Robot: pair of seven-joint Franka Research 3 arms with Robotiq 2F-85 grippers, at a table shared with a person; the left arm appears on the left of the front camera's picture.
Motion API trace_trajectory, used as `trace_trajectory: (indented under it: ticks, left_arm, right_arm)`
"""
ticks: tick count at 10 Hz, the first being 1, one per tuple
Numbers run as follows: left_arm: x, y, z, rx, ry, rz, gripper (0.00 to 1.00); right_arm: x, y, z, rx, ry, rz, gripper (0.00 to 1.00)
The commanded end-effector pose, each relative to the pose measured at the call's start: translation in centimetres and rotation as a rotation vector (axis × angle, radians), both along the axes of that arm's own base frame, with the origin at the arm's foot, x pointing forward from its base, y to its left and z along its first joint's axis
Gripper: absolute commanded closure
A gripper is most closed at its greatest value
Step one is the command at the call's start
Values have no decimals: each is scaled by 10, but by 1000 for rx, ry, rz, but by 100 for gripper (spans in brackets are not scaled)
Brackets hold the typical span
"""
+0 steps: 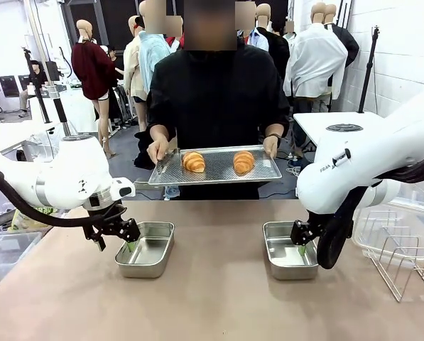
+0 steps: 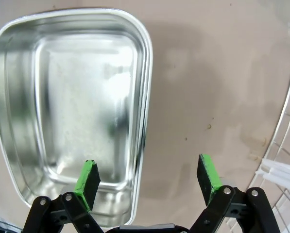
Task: Place the bread in airtight containers.
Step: Lift both Airtight Container.
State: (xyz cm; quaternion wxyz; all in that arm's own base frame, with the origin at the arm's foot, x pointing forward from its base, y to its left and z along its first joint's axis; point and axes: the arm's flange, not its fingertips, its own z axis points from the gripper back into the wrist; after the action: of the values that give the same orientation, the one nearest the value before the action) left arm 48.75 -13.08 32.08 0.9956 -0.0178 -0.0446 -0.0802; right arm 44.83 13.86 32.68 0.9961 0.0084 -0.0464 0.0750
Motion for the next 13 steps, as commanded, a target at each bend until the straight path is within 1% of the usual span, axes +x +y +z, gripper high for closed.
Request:
trace_trajectory:
  ticks: [1,2,3,8,9,13]
  left_arm:
    - [6,-8,-4,29,3,8,0]
    - [6,-9,-3,33,12,25,0]
    - [5,-9,0,41,13,12,11]
    - [3,-6,5,40,16,29,86]
    - [4,-7,6,37,17,27,100]
    - [4,-6,6,51,31,35,100]
  right_arm:
    - [11,4,-6,-20,14,-35,0]
    - [10,3,-7,-15,19,-34,0]
    - [9,5,-9,-36,11,-17,10]
    - [9,10,-6,-39,20,-22,100]
    - [10,11,-6,-38,26,-25,100]
    - [11,11,-6,-35,37,-30,100]
